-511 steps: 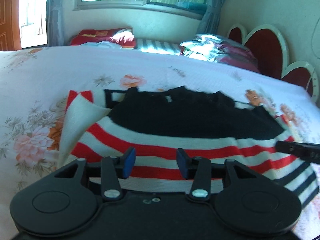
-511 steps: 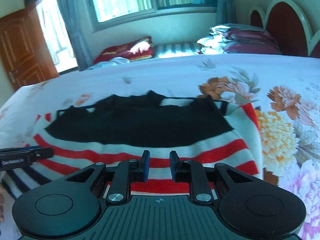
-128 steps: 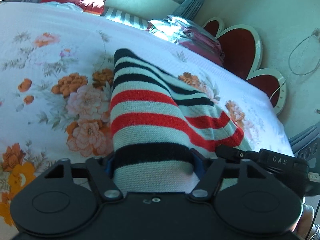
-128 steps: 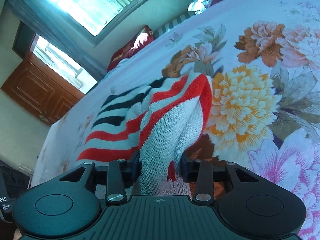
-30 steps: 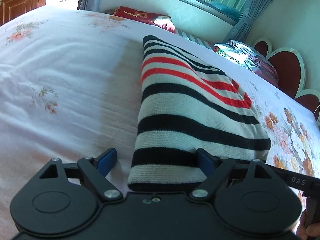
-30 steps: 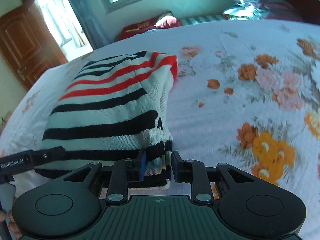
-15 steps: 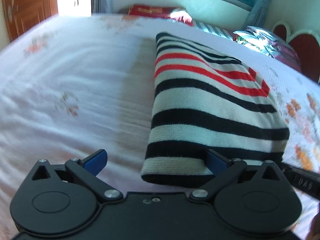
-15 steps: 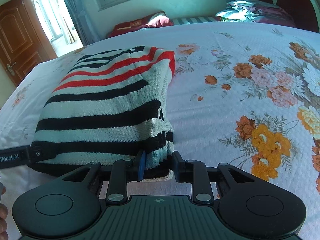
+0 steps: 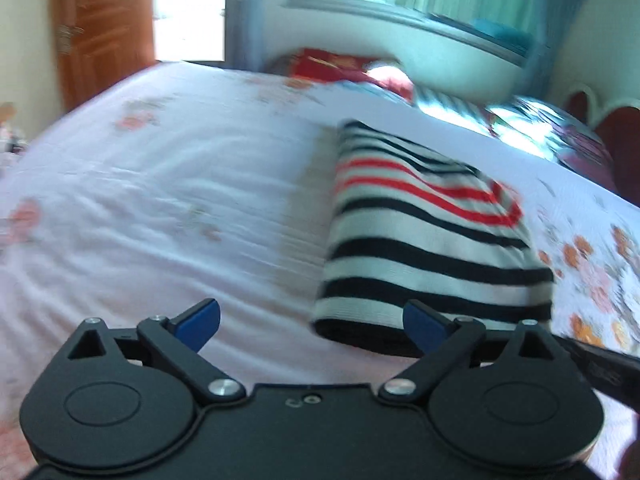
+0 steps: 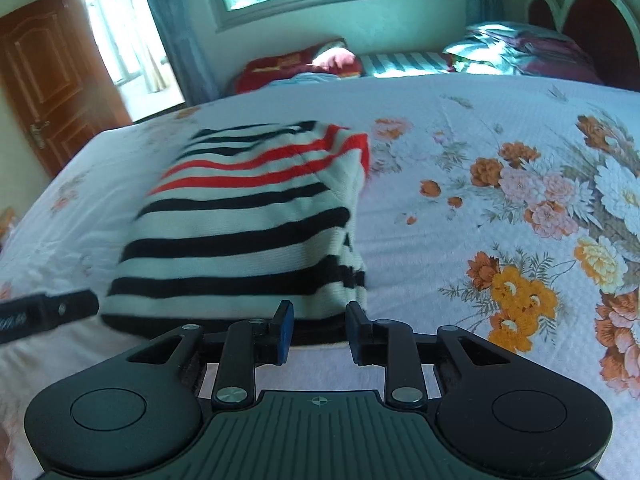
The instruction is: Fold small clothes
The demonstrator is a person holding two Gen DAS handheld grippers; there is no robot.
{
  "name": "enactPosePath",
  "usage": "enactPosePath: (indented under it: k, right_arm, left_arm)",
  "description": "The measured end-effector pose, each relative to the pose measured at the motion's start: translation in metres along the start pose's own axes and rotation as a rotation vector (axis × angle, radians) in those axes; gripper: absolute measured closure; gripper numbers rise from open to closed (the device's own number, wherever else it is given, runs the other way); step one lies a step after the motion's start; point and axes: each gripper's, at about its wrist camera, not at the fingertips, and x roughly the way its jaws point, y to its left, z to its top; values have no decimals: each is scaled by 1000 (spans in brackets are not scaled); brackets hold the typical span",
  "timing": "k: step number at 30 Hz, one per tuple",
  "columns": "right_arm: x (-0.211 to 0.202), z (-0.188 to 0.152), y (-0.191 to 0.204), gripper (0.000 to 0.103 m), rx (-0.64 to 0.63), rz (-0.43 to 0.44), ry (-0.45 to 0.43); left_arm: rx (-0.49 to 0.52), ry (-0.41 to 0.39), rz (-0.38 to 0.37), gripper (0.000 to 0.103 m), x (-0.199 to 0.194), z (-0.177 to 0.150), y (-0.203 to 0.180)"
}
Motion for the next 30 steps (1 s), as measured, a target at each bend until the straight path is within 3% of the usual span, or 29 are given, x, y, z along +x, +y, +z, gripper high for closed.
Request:
enactPosePath:
  k: [2,3,4,8,10,16,23,30]
  right_arm:
    - [-17,-4,1,50,-11,43,2]
    - [-28,-8,3,34,-23,64,-3]
    - [-39,-12,3,29,-37,79,-17]
    - [-79,-25,5,26,-87,115,-40]
    - [-97,-31,2,13,-92,136,-41]
    - [-161,-58,1,0,-167,146,-90]
    - [-234,-86,-2,0,-230,58,-235]
    - [-288,-104,-10,0,-208,-8,-350]
  left_arm:
    - [20,-7,31,6,-14,0,1]
    - [30,-4,32,6,-23,0,1]
    - [39,-7,35,6,-32,-1,0]
    - [57,-24,53,5,-73,-9,-5]
    - [66,-25,41,5,-93,-17,-9]
    - [58,-51,21,4,-158,-50,-23]
    - [84,-92,25,3,-220,-82,-39]
    - [90,-139,7,1,-270,-103,-48]
